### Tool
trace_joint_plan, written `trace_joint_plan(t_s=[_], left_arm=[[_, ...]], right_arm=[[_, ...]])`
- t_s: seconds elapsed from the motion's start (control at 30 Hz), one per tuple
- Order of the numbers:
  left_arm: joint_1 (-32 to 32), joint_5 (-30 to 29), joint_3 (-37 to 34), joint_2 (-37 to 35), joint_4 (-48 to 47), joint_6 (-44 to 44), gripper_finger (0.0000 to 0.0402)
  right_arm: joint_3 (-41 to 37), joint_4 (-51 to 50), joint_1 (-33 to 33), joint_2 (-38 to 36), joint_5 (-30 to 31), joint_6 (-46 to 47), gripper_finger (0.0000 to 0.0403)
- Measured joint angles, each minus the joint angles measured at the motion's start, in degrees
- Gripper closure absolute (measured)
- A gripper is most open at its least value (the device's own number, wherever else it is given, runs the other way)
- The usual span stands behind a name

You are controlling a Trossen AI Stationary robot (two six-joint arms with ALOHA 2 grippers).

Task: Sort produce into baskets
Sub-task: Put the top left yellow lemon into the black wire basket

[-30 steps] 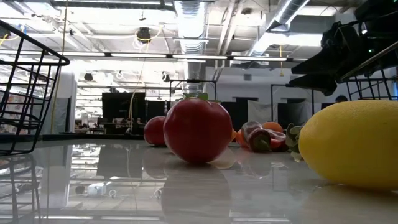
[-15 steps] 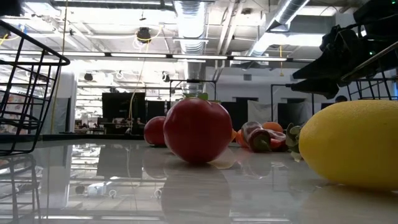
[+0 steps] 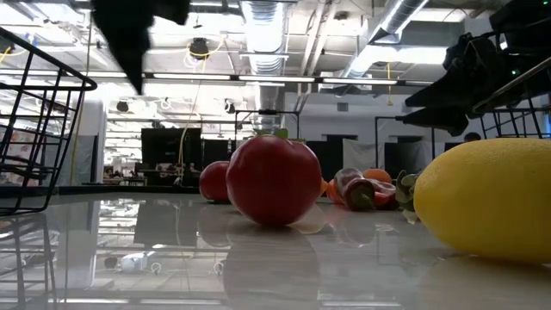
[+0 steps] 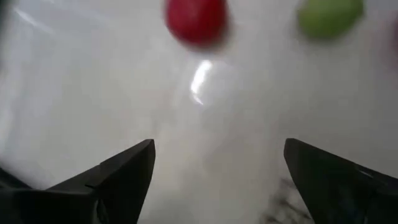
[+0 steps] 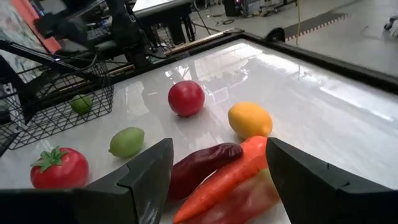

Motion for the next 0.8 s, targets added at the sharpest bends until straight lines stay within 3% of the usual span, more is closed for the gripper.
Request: trace_joint_plan(t_s=[0.17,0.3,0.4,0.57,0.67,0.8], left_arm=[[7.07,-9.08,-2.18,0.00,10.68,16.95,0.0056],[12.87,-6.28,-7.26,0.00,26.89,27.62,0.0056],[15.40,-2.79,-13.30,0.00,41.00,29.03,0.0056],[17.85,-2.16,-19.35,0.47,61.01,28.25,0.0056],[19.62,0.29,-19.08,1.97,67.87,26.89,0.0056],[21.23,1.90,-14.15,7.41,67.60,29.06,0.0056]], right_arm=[[3.17,-0.64,-3.20,0.01,0.31,-4.09,0.0117],[8.49,-5.78,-5.60,0.08,-0.77,-5.26,0.0117],[11.24,-8.72,-5.61,0.28,-3.59,-5.26,0.0117],[11.54,-6.98,-3.10,2.66,-4.93,-5.19,0.0117],[11.54,-4.42,-1.51,6.04,-4.94,-4.87,0.0117],[11.56,0.35,-0.06,11.52,-5.02,-5.57,0.0117]])
